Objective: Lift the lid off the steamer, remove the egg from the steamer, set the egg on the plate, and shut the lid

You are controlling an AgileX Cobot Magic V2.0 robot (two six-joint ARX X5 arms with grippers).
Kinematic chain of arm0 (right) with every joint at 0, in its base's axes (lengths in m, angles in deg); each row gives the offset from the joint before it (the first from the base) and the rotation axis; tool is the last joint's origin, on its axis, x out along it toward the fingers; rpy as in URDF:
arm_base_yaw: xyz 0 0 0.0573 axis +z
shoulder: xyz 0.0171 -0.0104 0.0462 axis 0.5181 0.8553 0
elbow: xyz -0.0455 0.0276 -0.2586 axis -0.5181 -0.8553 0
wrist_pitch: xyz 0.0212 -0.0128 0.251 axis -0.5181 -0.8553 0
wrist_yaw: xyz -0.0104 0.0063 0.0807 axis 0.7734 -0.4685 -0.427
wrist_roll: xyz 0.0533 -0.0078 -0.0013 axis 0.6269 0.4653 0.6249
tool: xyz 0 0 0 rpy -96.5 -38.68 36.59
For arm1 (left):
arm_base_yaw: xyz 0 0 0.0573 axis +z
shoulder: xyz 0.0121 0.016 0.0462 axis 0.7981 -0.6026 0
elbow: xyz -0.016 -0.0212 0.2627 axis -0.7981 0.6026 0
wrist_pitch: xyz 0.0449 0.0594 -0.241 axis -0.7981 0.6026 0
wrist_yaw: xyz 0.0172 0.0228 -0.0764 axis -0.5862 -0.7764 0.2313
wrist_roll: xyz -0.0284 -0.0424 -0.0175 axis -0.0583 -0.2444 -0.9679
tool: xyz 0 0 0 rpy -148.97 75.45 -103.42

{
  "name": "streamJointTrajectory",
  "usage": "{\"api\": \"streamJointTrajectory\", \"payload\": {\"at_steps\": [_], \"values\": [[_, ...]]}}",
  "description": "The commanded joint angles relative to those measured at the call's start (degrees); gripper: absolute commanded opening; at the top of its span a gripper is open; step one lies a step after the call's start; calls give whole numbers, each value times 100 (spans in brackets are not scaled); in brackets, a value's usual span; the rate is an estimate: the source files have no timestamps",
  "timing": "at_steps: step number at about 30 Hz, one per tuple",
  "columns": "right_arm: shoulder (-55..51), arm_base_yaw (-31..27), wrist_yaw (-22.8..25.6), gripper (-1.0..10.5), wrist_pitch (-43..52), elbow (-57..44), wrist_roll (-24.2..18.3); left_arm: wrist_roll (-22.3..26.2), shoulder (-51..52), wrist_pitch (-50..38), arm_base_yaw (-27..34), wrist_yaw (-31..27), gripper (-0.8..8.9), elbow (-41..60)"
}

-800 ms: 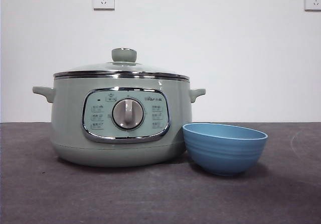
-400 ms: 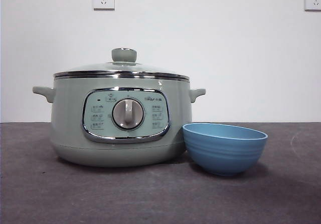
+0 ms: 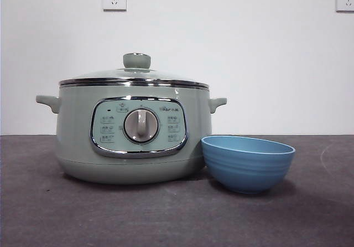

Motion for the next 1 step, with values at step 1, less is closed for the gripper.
{"api": "streamJointTrajectory", "payload": {"at_steps": [1], "values": [[-15, 0, 15, 2, -52, -59, 72, -37, 9, -22, 22, -2, -3, 81]]}}
